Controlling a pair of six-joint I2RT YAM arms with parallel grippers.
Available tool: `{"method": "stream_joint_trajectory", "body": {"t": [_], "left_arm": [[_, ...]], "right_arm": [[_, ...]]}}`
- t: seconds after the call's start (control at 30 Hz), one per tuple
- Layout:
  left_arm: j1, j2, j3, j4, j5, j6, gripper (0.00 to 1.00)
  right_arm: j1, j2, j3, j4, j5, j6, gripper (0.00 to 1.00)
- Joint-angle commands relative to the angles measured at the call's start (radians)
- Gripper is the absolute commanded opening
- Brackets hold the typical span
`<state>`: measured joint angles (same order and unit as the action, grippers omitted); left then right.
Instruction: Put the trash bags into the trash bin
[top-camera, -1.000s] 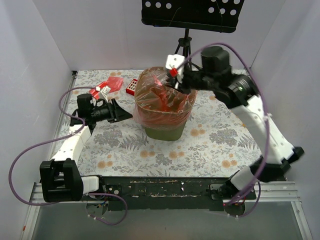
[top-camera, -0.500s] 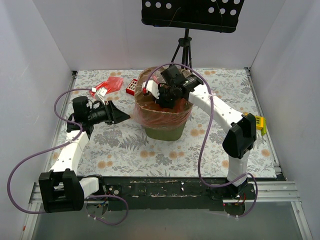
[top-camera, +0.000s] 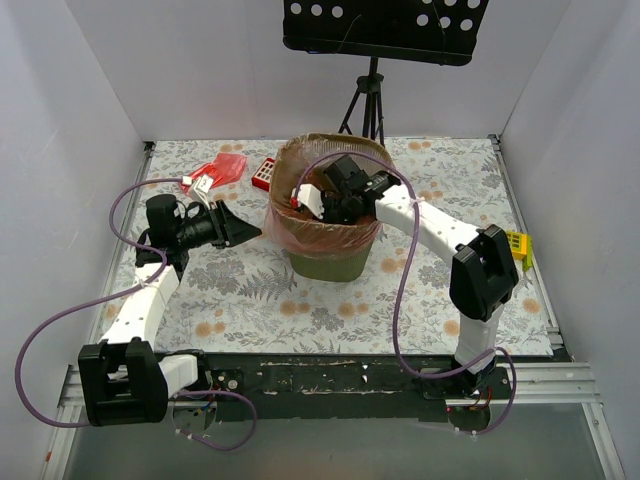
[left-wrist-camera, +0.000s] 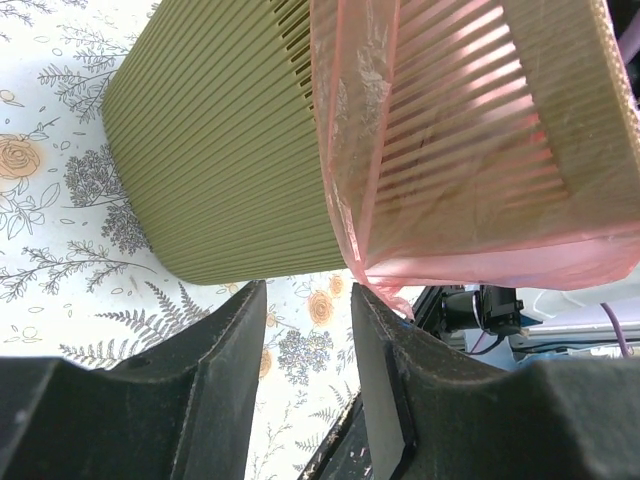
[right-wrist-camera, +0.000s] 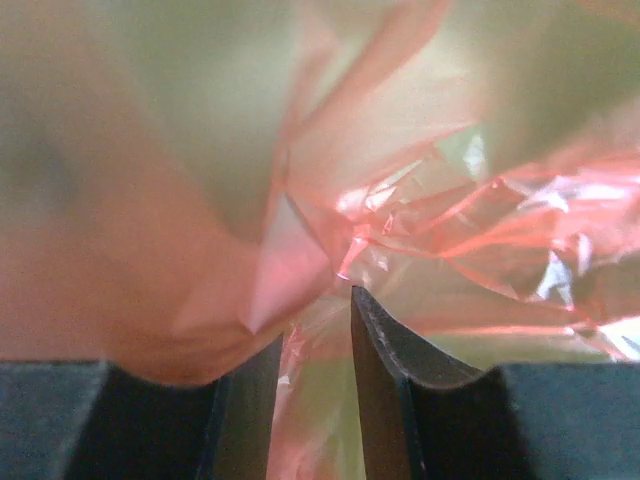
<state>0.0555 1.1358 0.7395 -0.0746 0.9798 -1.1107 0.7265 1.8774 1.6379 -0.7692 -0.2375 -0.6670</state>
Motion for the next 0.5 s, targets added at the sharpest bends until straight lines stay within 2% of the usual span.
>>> {"method": "stream_joint_trajectory", "body": {"t": [0.0,0.13,0.2,0.3,0.47], "left_arm": [[-0.005,-0.036,0.046,-0.028,-0.024,0.041,0.41],[-0.003,-0.039,0.187,-0.155,-0.099,0.167,0.55],[-0.003,-0.036,0.254,-0.239,-0.168,0.222,0.68],[0.004,-0.024,0.333,-0.324,-0.245,0.294,0.85],[0.017,0.019,0.423,-0.413,-0.389,0.298,0.94]], "right_arm": [[0.001,-0.110,0.051,0.076,-0.016,0.024,0.43],[0.001,-0.188,0.158,0.081,0.006,0.092,0.53],[-0.004,-0.213,0.216,0.056,0.023,0.156,0.64],[-0.002,-0.230,0.283,-0.010,0.088,0.294,0.68],[-0.004,-0.245,0.332,-0.059,0.312,0.512,0.73]]}}
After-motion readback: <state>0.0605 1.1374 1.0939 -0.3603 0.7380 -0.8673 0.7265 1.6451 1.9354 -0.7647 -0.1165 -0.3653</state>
